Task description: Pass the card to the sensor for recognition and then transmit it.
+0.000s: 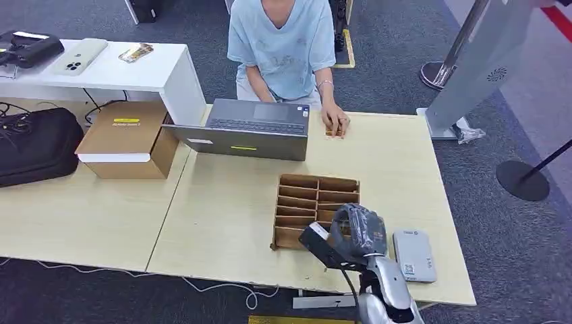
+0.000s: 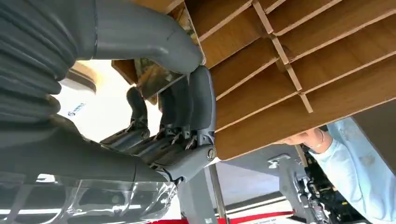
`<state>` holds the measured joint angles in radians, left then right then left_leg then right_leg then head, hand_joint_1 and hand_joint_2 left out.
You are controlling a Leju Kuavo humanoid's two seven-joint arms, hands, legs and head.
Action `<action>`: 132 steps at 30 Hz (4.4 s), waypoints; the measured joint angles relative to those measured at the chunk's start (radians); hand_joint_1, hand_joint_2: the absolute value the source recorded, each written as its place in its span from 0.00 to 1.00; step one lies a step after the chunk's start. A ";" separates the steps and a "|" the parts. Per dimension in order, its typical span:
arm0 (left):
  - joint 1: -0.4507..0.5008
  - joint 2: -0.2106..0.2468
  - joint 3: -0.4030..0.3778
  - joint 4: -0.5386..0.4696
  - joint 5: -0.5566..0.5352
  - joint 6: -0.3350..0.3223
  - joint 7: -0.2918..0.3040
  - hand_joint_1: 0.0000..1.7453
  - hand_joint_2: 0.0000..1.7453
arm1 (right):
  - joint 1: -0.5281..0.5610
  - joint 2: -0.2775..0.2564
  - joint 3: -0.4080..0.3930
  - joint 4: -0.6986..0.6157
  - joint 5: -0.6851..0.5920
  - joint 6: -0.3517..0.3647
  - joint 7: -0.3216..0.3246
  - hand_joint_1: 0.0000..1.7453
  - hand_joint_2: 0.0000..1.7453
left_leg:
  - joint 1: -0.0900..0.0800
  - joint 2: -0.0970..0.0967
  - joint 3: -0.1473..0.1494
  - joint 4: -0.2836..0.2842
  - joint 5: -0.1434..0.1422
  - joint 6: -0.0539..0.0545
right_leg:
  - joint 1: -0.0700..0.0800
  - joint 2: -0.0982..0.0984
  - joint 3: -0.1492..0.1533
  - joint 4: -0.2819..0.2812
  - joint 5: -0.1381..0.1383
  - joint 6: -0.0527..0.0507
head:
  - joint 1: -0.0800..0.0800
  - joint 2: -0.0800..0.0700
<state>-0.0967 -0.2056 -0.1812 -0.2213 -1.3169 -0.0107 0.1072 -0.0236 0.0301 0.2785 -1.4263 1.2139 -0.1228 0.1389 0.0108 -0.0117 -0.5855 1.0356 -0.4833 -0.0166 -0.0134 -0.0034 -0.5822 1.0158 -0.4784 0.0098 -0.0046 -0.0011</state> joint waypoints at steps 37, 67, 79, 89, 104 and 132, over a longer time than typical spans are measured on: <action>-0.005 0.001 0.006 0.000 -0.011 -0.007 0.000 0.00 0.00 | 0.047 0.000 -0.010 -0.044 0.019 -0.002 0.014 0.56 1.00 | 0.000 0.000 0.000 0.000 0.000 0.000 | 0.000 0.000 0.000 0.000 0.000 0.000 | 0.000 0.000; -0.008 0.001 0.020 0.000 -0.009 -0.016 0.000 0.00 0.00 | 0.034 0.001 -0.010 -0.024 0.019 0.008 0.014 0.63 1.00 | 0.000 0.000 0.000 0.000 0.000 0.000 | 0.000 0.000 0.000 0.000 0.000 0.000 | 0.000 0.000; -0.008 0.002 0.024 0.000 -0.006 -0.009 0.000 0.00 0.00 | 0.024 0.008 -0.010 -0.009 0.020 0.014 0.009 0.76 1.00 | 0.000 0.000 0.000 0.000 0.000 0.000 | 0.000 0.000 0.000 0.000 0.000 0.000 | 0.000 0.000; -0.008 0.003 0.037 0.000 -0.006 -0.007 0.000 0.00 0.00 | 0.014 0.008 -0.010 -0.001 0.020 0.014 0.006 0.75 1.00 | 0.000 0.000 0.000 0.000 0.000 0.000 | 0.000 0.000 0.000 0.000 0.000 0.000 | 0.000 0.000; -0.007 0.003 0.039 0.000 -0.010 0.001 0.000 0.00 0.00 | 0.013 0.008 -0.018 -0.008 0.020 0.013 0.003 0.97 1.00 | 0.000 0.000 0.000 0.000 0.000 0.000 | 0.000 0.000 0.000 0.000 0.000 0.000 | 0.000 0.000; -0.007 0.007 0.050 0.000 -0.010 0.004 -0.001 0.00 0.00 | 0.033 0.015 -0.074 -0.085 -0.094 0.013 -0.109 1.00 1.00 | 0.000 0.000 0.000 0.000 0.000 0.000 | 0.000 0.000 0.000 0.000 0.000 0.000 | 0.000 0.000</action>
<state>-0.1037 -0.1984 -0.1308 -0.2213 -1.3271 -0.0069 0.1061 0.0092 0.0454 0.2049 -1.5118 1.1200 -0.1103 0.0298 0.0108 -0.0116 -0.5854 1.0357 -0.4833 -0.0166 -0.0134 -0.0031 -0.5822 1.0157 -0.4783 0.0098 -0.0046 -0.0011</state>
